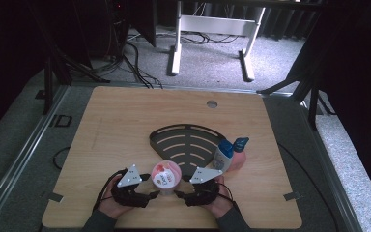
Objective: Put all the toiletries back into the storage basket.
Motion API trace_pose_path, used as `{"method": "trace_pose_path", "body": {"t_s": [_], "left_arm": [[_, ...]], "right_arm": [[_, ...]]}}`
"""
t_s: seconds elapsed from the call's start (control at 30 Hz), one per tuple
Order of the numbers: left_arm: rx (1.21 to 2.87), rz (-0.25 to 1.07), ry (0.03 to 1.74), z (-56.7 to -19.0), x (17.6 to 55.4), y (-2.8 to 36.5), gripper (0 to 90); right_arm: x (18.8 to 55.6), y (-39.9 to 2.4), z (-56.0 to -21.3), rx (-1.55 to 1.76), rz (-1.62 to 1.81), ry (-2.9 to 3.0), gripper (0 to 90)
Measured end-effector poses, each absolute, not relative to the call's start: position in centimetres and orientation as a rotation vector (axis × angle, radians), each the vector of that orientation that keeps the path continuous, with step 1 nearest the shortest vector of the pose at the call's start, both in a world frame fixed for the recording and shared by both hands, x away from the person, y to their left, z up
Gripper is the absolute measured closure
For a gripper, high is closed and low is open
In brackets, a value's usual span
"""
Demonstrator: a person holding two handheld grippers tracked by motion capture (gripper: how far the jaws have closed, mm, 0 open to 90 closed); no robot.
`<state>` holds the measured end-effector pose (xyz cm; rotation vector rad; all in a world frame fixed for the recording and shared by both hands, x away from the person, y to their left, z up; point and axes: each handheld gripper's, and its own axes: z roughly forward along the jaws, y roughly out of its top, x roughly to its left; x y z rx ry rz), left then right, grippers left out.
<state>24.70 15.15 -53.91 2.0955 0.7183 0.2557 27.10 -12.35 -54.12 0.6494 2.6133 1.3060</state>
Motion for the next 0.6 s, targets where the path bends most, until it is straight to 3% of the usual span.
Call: {"method": "trace_pose_path", "body": {"t_s": [0.6], "left_arm": [[2.123, 0.293, 0.696, -54.37, 25.21, 14.35, 23.5]], "right_arm": [[27.99, -11.38, -54.25, 0.529, 1.317, 2.611, 22.5]]}}
